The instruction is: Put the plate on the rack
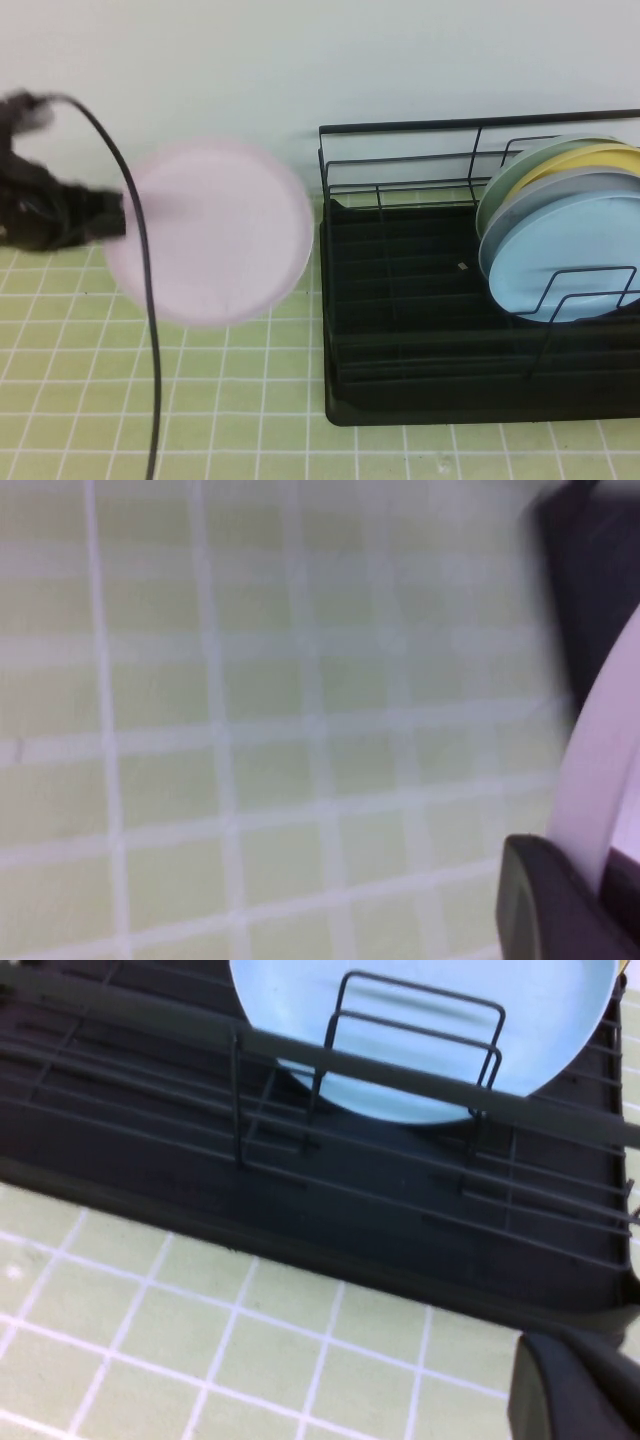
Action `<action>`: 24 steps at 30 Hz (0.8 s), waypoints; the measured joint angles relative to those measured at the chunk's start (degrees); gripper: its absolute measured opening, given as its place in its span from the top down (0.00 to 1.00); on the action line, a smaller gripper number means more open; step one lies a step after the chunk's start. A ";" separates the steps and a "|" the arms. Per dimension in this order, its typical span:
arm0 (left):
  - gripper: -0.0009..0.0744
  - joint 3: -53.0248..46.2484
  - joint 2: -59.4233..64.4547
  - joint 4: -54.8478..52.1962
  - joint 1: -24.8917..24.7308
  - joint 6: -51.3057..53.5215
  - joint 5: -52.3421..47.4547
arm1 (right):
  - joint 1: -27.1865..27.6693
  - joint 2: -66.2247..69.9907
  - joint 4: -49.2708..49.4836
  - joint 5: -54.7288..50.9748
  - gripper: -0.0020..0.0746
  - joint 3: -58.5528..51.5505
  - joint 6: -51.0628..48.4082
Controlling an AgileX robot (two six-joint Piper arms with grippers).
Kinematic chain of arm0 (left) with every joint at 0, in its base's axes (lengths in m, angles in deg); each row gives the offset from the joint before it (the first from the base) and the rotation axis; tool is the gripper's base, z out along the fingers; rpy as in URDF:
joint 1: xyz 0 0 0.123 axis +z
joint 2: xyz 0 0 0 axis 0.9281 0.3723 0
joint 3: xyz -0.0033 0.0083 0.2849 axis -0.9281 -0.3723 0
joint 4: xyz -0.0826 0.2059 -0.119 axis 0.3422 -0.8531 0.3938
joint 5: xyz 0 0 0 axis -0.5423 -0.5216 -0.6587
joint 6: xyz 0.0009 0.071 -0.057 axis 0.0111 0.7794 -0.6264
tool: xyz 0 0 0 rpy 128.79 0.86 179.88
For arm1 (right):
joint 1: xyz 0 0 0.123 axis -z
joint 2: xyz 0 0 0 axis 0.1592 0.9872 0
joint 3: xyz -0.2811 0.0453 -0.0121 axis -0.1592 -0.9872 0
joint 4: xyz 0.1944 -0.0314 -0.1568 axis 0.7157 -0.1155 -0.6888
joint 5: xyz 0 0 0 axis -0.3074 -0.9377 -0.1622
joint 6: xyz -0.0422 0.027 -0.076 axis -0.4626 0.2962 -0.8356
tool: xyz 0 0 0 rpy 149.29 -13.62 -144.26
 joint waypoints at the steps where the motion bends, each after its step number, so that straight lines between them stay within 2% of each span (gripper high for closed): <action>1: 0.99 0.00 -1.78 3.30 -0.46 2.43 0.14 | -0.37 0.00 1.07 0.56 0.98 0.00 0.00; 4: 0.99 0.00 -6.38 13.06 -2.86 10.06 0.94 | -0.92 0.00 10.56 2.29 0.98 0.00 0.00; 7: 0.99 0.00 -9.67 19.68 -6.73 12.29 1.57 | -0.92 0.00 28.81 3.85 0.98 0.00 -2.31; 11: 0.99 0.00 -11.92 27.10 -15.70 16.51 6.23 | -0.92 0.00 58.75 3.45 0.97 1.83 -18.90; 14: 0.99 0.00 -12.08 28.20 -22.95 17.40 12.93 | -0.92 0.00 78.32 2.21 0.86 4.10 -33.30; 16: 0.99 0.00 -12.08 28.20 -27.11 17.40 15.90 | -0.92 -0.10 80.27 1.95 0.72 6.16 -40.76; 20: 0.99 0.00 -12.08 30.43 -35.05 19.95 22.16 | -0.92 -0.10 80.38 1.17 0.41 10.70 -41.43; 22: 0.99 0.00 -12.08 32.79 -38.24 21.99 25.51 | -0.92 -0.10 80.38 0.94 0.32 12.30 -41.43; 24: 0.99 0.00 -12.08 35.33 -40.99 22.74 28.27 | -0.92 -0.10 80.38 0.94 0.28 13.26 -41.43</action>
